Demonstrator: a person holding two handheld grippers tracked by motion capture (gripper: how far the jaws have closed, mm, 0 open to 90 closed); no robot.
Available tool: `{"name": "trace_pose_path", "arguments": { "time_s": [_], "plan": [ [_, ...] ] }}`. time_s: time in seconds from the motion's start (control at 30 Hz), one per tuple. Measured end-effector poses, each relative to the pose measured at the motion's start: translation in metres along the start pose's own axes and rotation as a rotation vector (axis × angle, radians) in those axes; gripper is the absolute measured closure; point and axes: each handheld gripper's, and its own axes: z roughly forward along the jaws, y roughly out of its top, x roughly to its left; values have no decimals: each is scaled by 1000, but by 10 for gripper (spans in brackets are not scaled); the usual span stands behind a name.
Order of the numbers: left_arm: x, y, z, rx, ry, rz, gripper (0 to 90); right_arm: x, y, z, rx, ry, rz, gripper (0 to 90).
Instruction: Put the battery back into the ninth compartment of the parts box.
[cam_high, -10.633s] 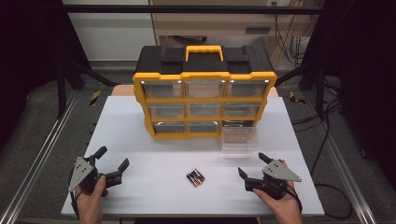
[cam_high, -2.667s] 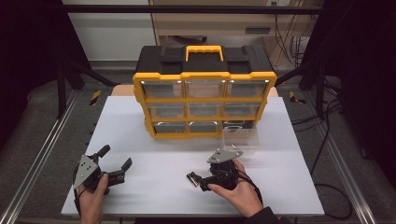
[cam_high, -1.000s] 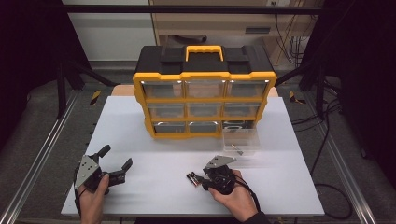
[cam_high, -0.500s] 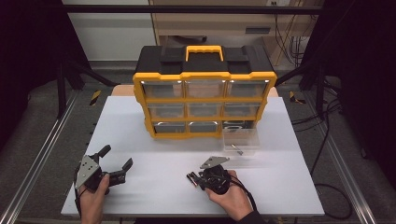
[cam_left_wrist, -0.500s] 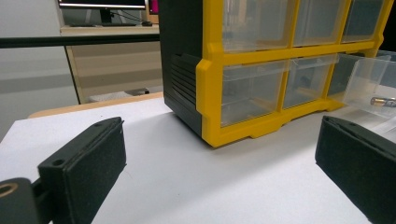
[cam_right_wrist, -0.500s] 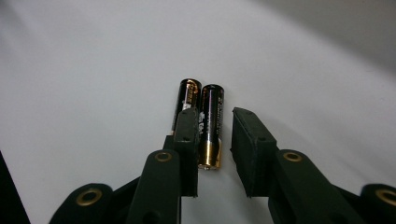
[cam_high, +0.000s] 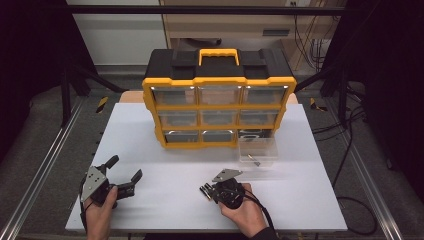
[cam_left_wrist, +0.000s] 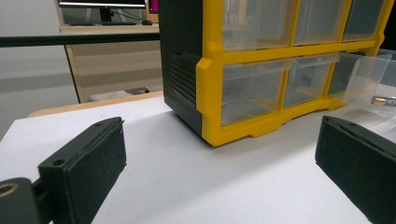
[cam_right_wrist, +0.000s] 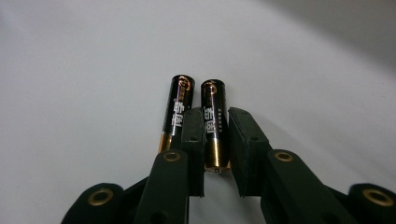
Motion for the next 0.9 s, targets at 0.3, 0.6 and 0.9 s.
{"name": "trace_pose_path", "arguments": {
  "time_s": [0.3, 0.6, 0.9],
  "plan": [
    [1, 0, 0, -5, -2, -10, 15, -8, -4, -11, -76, -31, 15, 767],
    [3, -2, -1, -7, 5, -26, 15, -19, 3, -47, -185, -56, 29, 767],
    [8, -4, -2, -13, 12, -46, 17, -27, 14, -72, -230, -75, 36, 767]
  ]
}}
